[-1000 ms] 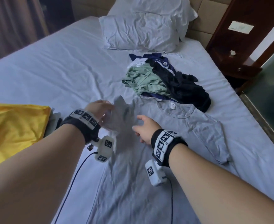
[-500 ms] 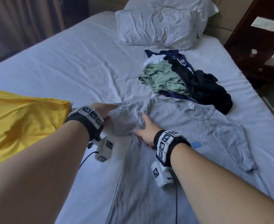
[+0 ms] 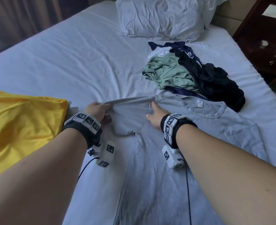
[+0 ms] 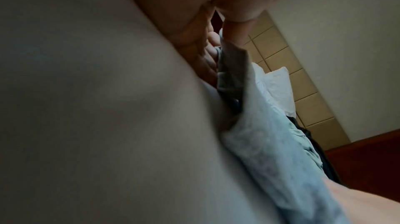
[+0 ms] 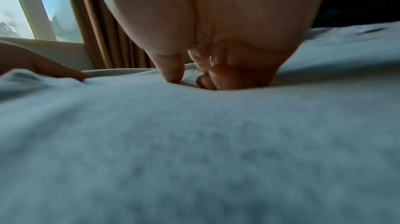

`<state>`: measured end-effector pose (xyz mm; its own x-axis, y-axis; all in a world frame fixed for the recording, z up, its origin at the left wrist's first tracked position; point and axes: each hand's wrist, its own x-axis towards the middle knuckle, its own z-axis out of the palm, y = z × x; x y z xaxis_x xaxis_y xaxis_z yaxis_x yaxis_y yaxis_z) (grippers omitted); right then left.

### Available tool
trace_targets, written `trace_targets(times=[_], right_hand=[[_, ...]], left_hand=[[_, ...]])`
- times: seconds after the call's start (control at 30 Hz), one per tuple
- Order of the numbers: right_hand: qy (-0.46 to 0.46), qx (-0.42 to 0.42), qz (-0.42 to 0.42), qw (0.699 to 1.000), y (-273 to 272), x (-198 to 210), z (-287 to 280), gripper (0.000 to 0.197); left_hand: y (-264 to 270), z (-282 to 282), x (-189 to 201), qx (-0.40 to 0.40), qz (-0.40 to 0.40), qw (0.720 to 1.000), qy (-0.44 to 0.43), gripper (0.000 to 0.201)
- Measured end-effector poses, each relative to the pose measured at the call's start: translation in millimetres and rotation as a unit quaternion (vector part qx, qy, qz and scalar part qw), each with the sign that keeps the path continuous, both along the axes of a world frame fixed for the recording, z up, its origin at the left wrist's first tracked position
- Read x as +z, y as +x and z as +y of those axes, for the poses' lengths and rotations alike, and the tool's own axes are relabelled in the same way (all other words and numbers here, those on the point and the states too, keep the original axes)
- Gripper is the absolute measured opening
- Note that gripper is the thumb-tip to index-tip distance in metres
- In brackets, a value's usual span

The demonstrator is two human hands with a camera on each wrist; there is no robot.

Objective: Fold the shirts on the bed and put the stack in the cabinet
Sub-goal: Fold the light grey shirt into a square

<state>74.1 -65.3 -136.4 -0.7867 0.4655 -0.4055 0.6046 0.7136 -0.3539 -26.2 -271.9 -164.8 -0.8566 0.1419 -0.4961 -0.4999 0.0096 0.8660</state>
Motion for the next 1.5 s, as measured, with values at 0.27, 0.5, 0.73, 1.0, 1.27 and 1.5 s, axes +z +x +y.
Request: trace_targets(times=[0.27, 0.5, 0.73, 1.0, 1.27, 1.5], right_hand=[[-0.012, 0.012, -0.036, 0.999, -29, -21, 12, 0.087], [-0.227, -0.129, 0.128, 0.957, 0, -3, 8, 0.075], [-0.519, -0.367, 0.212, 0.742, 59, 2, 33, 0.094], [-0.059, -0.152, 0.166, 0.973, 94, 15, 30, 0.071], [0.005, 0.019, -0.029, 0.999, 98, -8, 20, 0.152], [-0.011, -0.039, 0.006, 0.999, 100, 10, 23, 0.143]], left_hand=[[0, 1, -1, -0.078, -0.001, 0.997, 0.024, 0.027], [24, 33, 64, -0.143, 0.142, 0.969, -0.141, 0.048], [66, 86, 106, -0.240, 0.188, 0.941, -0.149, 0.031], [88, 62, 36, -0.359, 0.191, 0.824, -0.394, 0.037], [81, 63, 21, -0.376, 0.110, 0.850, -0.353, 0.081], [80, 72, 19, -0.415, 0.102, 0.799, -0.423, 0.091]])
